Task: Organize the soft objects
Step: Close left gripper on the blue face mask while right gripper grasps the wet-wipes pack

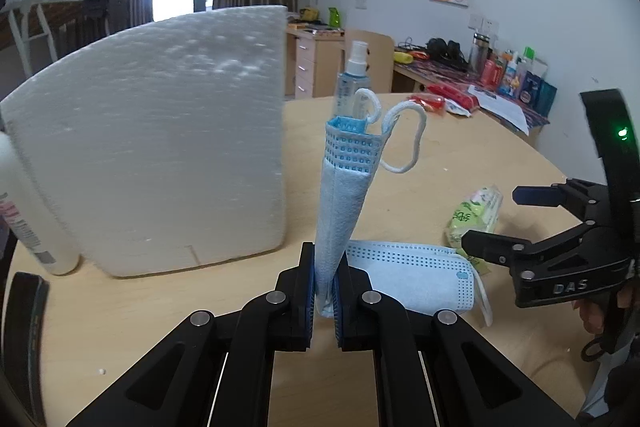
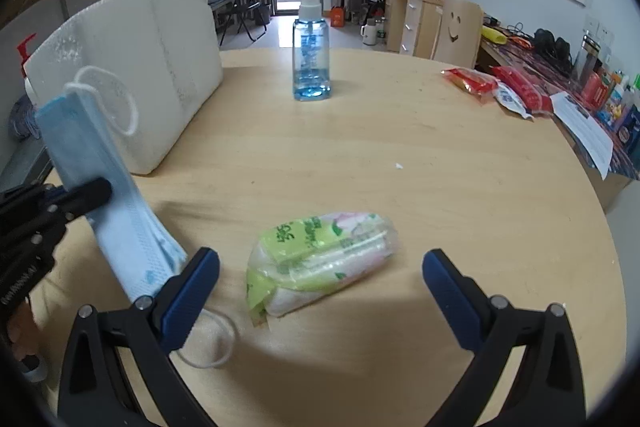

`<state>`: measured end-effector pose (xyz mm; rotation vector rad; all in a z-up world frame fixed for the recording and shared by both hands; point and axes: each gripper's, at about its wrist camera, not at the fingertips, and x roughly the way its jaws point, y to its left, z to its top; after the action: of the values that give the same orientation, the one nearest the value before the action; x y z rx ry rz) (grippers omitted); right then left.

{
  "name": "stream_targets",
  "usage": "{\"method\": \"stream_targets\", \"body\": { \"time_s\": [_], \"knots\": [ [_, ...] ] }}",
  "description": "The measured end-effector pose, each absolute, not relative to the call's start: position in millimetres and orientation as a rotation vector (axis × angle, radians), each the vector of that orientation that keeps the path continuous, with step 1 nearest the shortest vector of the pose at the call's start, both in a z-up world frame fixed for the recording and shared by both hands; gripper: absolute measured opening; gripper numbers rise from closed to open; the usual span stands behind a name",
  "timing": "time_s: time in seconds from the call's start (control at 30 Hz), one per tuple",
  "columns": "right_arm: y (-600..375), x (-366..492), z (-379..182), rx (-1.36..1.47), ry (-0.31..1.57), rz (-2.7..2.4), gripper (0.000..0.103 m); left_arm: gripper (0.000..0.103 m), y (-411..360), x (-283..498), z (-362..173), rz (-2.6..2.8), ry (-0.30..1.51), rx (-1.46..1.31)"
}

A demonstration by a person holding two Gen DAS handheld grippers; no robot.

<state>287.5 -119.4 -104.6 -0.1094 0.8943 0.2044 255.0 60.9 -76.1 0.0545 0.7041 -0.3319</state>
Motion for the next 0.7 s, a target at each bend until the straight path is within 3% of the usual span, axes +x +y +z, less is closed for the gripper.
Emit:
{"method": "stream_targets", "body": {
  "time_s": [0.43, 0.7],
  "knots": [
    [-112, 298, -116, -0.154, 0.928, 0.162, 0.102, 0.008, 62, 257, -76, -0.333, 0.703, 0.047],
    [-113, 301, -120, -0.108, 0.953, 0.209, 0.076, 0.008, 61, 259, -79, -0.319, 0.71, 0.052]
  ]
}}
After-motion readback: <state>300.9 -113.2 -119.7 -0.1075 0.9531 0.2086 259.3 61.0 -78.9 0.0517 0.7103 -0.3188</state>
